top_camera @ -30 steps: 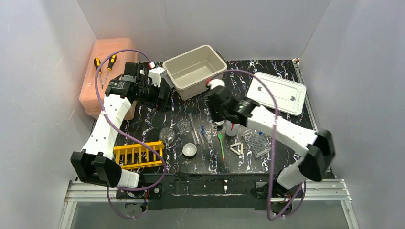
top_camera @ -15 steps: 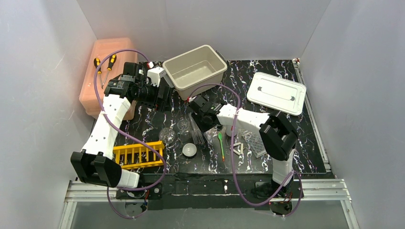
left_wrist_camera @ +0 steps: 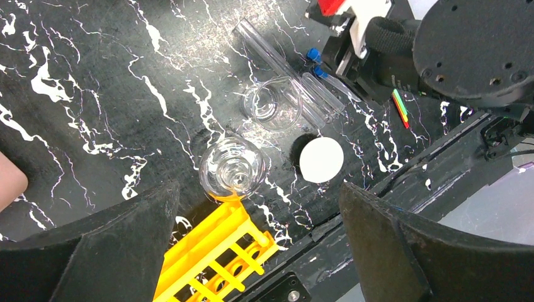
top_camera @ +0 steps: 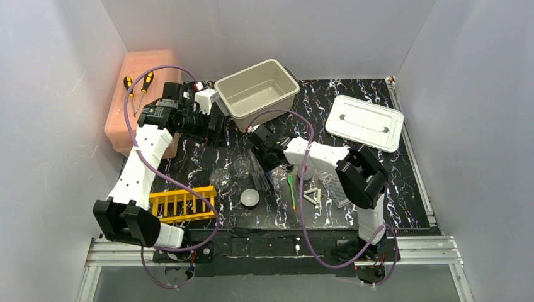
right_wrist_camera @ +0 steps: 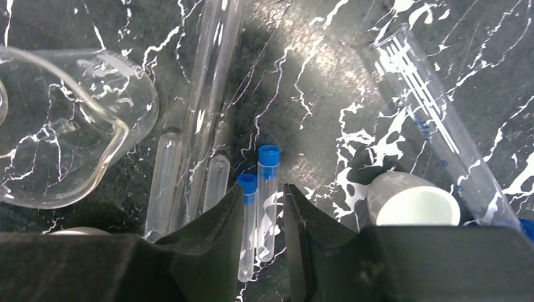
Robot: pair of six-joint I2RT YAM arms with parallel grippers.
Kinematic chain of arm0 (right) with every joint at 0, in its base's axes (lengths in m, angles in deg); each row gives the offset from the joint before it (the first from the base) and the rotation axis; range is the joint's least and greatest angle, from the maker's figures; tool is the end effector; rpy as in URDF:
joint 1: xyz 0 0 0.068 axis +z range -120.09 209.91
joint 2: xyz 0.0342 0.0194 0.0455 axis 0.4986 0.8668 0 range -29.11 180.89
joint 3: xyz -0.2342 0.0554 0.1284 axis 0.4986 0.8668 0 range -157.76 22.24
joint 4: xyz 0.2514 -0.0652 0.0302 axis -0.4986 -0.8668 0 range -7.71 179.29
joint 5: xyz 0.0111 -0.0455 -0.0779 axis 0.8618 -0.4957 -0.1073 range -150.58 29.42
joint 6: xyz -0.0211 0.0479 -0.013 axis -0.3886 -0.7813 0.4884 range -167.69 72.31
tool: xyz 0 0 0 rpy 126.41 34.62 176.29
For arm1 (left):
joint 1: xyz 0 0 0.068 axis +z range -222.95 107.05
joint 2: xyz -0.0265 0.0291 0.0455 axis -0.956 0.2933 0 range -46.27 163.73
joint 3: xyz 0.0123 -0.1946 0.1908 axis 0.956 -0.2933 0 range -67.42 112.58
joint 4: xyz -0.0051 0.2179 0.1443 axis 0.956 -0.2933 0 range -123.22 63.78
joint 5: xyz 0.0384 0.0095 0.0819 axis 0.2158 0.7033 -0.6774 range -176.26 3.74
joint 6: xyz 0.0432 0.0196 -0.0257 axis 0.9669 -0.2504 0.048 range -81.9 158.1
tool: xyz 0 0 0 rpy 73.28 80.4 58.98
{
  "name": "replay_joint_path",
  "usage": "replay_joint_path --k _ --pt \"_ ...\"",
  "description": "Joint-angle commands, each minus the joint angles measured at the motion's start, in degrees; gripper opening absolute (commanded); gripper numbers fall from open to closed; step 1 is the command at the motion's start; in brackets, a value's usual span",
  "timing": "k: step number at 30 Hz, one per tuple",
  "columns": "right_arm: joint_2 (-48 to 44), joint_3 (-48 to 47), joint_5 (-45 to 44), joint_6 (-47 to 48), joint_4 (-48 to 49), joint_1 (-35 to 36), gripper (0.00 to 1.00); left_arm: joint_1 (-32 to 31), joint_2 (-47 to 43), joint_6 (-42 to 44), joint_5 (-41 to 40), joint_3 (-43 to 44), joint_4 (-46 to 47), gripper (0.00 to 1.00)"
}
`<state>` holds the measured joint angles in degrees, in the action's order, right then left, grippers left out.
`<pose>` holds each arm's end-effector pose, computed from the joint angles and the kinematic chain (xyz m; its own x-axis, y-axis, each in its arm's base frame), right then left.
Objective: Organize the chemistry lab equipment
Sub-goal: Pick up the test tube at the center of the board.
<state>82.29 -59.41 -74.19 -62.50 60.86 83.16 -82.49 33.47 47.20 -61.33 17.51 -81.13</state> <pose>0.2555 0.3283 0.1975 -0.6716 -0.4842 -0.5608 -0.5511 0.8324 -0.0586 0.2740 -0.0614 0.3740 -0.6767 0.2592 -0.6891 0.5328 0.8184 -0.2153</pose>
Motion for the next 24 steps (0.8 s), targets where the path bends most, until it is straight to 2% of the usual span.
replay_joint_path --k 1,16,19,24 --pt "0.9 0.2 -0.9 0.0 3.0 -1.2 0.36 0.2 -1.1 -0.1 1.6 1.7 -1.9 0.98" --pt "2.8 1.7 1.4 -0.9 3.9 -1.4 0.36 0.2 -0.9 0.4 1.4 2.0 -1.9 0.98" --pt "3.0 2.0 0.8 -1.2 4.4 -1.4 0.27 0.2 -1.0 0.5 1.4 1.8 -1.9 0.98" --pt "3.6 -0.2 -1.6 -0.8 3.4 -1.5 0.04 0.2 -1.1 0.3 2.9 1.4 -1.7 0.98"
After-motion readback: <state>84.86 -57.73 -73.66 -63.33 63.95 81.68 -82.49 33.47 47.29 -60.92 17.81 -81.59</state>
